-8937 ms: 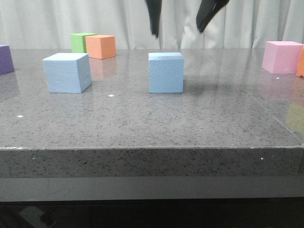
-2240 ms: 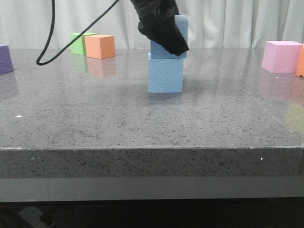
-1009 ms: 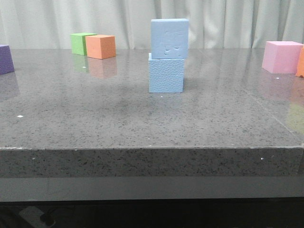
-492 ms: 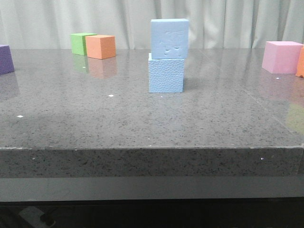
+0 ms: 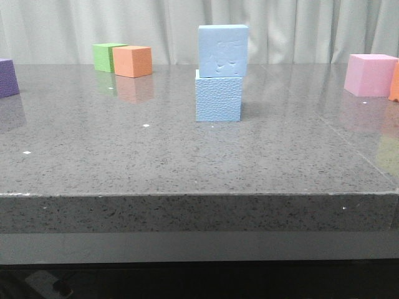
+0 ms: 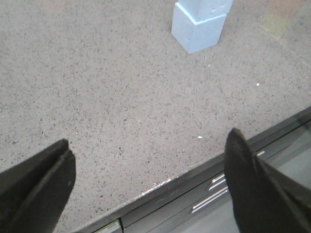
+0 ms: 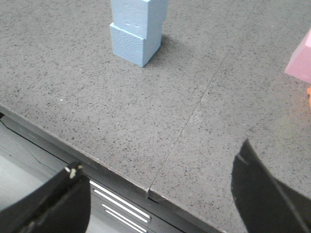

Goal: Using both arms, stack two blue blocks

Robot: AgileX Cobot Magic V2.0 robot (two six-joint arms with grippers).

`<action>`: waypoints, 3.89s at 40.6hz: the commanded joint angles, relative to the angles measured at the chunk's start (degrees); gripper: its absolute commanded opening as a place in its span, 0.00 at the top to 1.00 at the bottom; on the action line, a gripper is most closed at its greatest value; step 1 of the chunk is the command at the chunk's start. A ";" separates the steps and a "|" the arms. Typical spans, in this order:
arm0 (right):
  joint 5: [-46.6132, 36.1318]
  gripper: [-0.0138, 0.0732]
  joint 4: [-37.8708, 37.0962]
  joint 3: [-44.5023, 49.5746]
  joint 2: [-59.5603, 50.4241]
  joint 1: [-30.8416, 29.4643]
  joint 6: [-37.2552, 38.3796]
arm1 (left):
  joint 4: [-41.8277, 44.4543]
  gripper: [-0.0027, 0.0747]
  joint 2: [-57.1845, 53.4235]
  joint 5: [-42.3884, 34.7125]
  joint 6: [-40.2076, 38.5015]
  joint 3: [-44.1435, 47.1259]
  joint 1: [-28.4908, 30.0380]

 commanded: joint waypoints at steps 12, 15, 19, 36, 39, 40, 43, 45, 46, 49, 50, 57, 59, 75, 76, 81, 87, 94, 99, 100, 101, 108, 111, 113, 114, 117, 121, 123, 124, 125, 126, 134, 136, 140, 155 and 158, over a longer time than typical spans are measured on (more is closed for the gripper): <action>-5.31 0.15 -0.74 -1.37 0.06 -0.21 0.55 | -0.07 0.18 -0.45 -9.44 -0.48 -1.28 0.04; -5.31 0.16 -0.74 -1.37 0.06 -0.21 0.55 | -0.07 0.18 -0.45 -10.25 -0.48 -1.28 0.04; -5.54 0.26 -0.74 -1.37 0.06 -0.21 0.55 | -0.07 0.21 -0.45 -10.72 -0.48 -1.28 0.04; -5.67 0.97 -0.74 -1.37 0.06 -0.21 0.55 | -0.07 0.85 -0.45 -10.95 -0.48 -1.28 0.04; -5.67 0.98 -0.74 -1.37 0.06 -0.21 0.55 | -0.07 0.94 -0.45 -11.20 -0.48 -1.28 0.04; -5.67 0.98 -0.74 -1.37 0.06 -0.21 0.55 | -0.07 0.97 -0.45 -11.20 -0.48 -1.28 0.04; -5.79 0.98 -0.74 -1.37 0.06 -0.21 0.55 | -0.07 0.99 -0.45 -11.65 -0.48 -1.28 0.04; -5.79 0.98 -0.74 -1.37 0.06 -0.21 0.55 | -0.07 0.99 -0.45 -11.65 -0.48 -1.28 0.04; -5.79 0.98 -0.74 -1.37 0.06 -0.21 0.55 | -0.07 0.99 -0.45 -11.65 -0.48 -1.28 0.04; -5.72 0.98 -0.74 -1.37 0.06 -0.21 0.55 | -0.07 0.99 -0.45 -11.65 -0.48 -1.28 0.04; -5.72 0.98 -0.74 -1.37 0.06 -0.21 0.55 | -0.07 0.99 -0.45 -11.65 -0.48 -1.28 0.04; -5.72 0.98 -0.74 -1.37 0.06 -0.21 0.55 | -0.07 0.99 -0.45 -11.65 -0.48 -1.28 0.04; -5.72 0.98 -0.74 -1.37 0.06 -0.21 0.55 | -0.07 0.99 -0.45 -11.65 -0.48 -1.28 0.04; -5.63 0.98 -0.74 -1.37 0.06 -0.21 0.55 | 2.61 0.99 -11.60 -21.62 -0.48 10.34 11.81; -5.63 0.98 -0.74 -1.37 0.06 -0.21 0.55 | 2.61 0.99 -13.39 -23.45 -0.48 11.93 13.31; -5.63 0.98 -0.74 -1.37 0.06 -0.21 0.55 | 4.49 0.99 -21.45 -31.92 -0.48 22.11 20.85; -5.63 0.98 -0.74 -1.37 0.06 -0.21 0.55 | 4.48 0.99 -30.31 -39.47 -0.48 32.91 26.76; -5.63 0.98 -0.74 -1.37 0.06 -0.21 0.55 | 4.11 0.99 -35.51 -45.00 -0.48 40.68 28.51; -5.63 0.98 -0.74 -1.37 0.06 -0.21 0.55 | 0.20 0.99 -37.75 -46.97 -0.48 43.23 28.51; -5.63 0.98 -0.74 -1.37 0.06 -0.21 0.55 | -0.80 0.99 -38.04 -45.93 -0.48 43.23 28.51; -5.63 0.98 -0.74 -1.37 0.06 -0.21 0.55 | -0.91 0.99 -38.04 -46.10 -0.48 43.23 28.51; -5.61 0.98 -0.74 -1.37 0.11 -0.21 0.55 | -0.80 0.99 -38.04 -46.34 -0.48 43.23 28.40; -5.61 0.98 -0.74 -1.37 0.11 -0.21 0.55 | -0.80 0.99 -38.04 -46.34 -0.48 43.23 28.32; -5.61 0.98 -0.74 -1.37 0.11 -0.21 0.55 | -0.80 0.99 -37.92 -46.34 -0.48 43.23 28.32; -5.61 0.98 -0.74 -1.37 0.11 -0.21 0.55 | -0.80 0.99 -37.92 -46.34 -0.48 43.23 28.32; -5.61 0.98 -0.74 -1.37 0.11 -0.21 0.55 | -0.80 0.99 -37.92 -46.34 -0.48 43.23 28.32; -5.61 0.98 -0.74 -1.37 0.11 -0.21 0.55 | -0.80 0.99 -37.92 -46.34 -0.48 43.23 28.32; -5.61 0.98 -0.74 -1.37 0.11 -0.21 0.55 | -0.80 0.99 -37.92 -46.34 -0.48 43.23 28.32; -5.61 0.98 -0.74 -1.37 0.11 -0.21 0.55 | -0.80 0.99 -37.92 -46.34 -0.48 43.23 28.32; -5.61 0.98 -0.74 -1.37 0.11 -0.21 0.55 | -0.80 0.99 -37.92 -46.34 -0.48 43.23 28.32; -5.61 0.98 -0.74 -1.37 0.11 -0.21 0.55 | -0.80 0.99 -37.92 -46.34 -0.48 43.23 28.32; -5.61 0.98 -0.74 -1.37 0.11 -0.21 0.55 | -0.80 0.99 -37.92 -46.34 -0.48 43.23 28.32; -5.61 0.98 -0.74 -1.37 0.11 -0.21 0.55 | -0.80 0.99 -37.92 -46.34 -0.48 43.23 28.32; -5.61 0.98 -0.74 -1.37 0.11 -0.21 0.55 | -0.80 0.99 -37.92 -46.34 -0.48 43.23 28.32; -9.54 0.98 -0.11 5.25 -5.22 -5.02 0.55 | -0.80 0.99 -37.92 -46.34 -0.48 43.23 28.43; -14.46 0.98 0.33 10.44 -9.38 -8.62 0.55 | -0.80 0.99 -37.92 -46.34 -0.48 43.23 28.43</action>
